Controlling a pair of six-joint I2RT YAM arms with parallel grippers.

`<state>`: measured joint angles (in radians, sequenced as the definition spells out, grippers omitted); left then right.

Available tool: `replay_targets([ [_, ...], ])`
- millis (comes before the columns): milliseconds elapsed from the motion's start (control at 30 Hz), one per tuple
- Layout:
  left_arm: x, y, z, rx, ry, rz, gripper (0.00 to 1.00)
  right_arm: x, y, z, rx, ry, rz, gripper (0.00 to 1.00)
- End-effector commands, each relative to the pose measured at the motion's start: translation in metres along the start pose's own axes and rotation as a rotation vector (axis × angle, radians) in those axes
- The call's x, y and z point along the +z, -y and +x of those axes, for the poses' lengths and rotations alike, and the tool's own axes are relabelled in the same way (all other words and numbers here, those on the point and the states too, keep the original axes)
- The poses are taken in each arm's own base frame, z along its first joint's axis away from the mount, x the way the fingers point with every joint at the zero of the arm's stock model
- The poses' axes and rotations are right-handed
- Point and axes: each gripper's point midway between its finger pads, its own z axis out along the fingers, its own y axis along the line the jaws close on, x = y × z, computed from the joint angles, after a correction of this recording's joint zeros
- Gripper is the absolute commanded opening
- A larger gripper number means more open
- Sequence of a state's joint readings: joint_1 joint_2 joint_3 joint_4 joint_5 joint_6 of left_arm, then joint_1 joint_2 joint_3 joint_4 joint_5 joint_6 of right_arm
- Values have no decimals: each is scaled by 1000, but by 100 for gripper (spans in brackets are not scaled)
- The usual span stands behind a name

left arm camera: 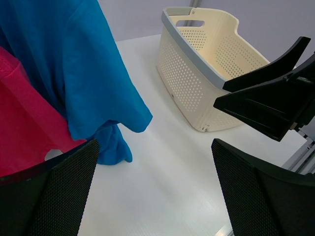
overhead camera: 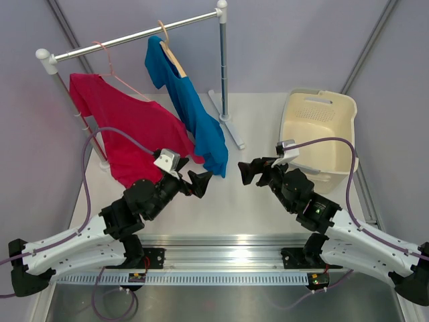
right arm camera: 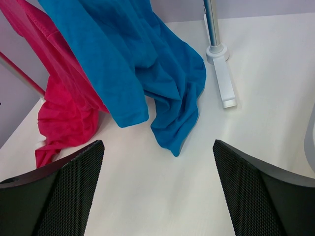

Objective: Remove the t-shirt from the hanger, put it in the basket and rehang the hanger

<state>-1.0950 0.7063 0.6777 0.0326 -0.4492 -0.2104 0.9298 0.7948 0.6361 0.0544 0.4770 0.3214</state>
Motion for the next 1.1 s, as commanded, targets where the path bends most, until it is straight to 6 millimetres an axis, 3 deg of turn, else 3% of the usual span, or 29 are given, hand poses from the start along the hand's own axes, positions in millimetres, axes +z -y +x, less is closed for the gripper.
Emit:
replay_targets([
  [0,-1,2,-16,-33,61,5,99,-3,-10,-25,32,53,-18,100],
  [233,-2,0,-18,-34,69,-3,99,-5,-17,-29,26,60,-61,99],
  [333,-4,-9,-20,-24,79,-48,99,-12,-37,-31,-21,51,-189,99],
  [400,-8,-22,-25,-27,98,-106,99,-13,-39,-37,-45,53,-193,100],
  [433,-10,-25,-26,-34,101,-123,99,-15,-43,-52,-67,77,-199,99],
  [500,-17,-30,-31,-64,123,-142,99,-12,-41,-65,-89,78,-162,99],
  [533,-19,-31,-33,-76,132,-140,99,-7,-45,-83,-128,87,-139,100],
  [600,-25,-33,-35,-93,153,-135,99,1,-52,-94,-201,64,-137,99],
  [633,-26,-34,-37,-98,162,-139,99,13,-65,-108,-251,63,-150,100],
  [767,-33,-48,-39,-127,192,-199,99,51,-73,-120,-323,-22,-38,97],
  [800,-36,-50,-43,-146,212,-201,99,56,-80,-144,-305,15,-19,95],
  [833,-38,-52,-40,-150,215,-207,99,73,-78,-133,-326,-13,27,93],
  [900,-44,-56,-46,-182,248,-216,99,82,-89,-151,-345,23,22,90],
  [933,-46,-58,-43,-185,251,-219,99,96,-94,-142,-369,5,15,90],
  [1067,-52,-63,-45,-215,295,-220,99,122,-116,-146,-390,13,-22,87],
])
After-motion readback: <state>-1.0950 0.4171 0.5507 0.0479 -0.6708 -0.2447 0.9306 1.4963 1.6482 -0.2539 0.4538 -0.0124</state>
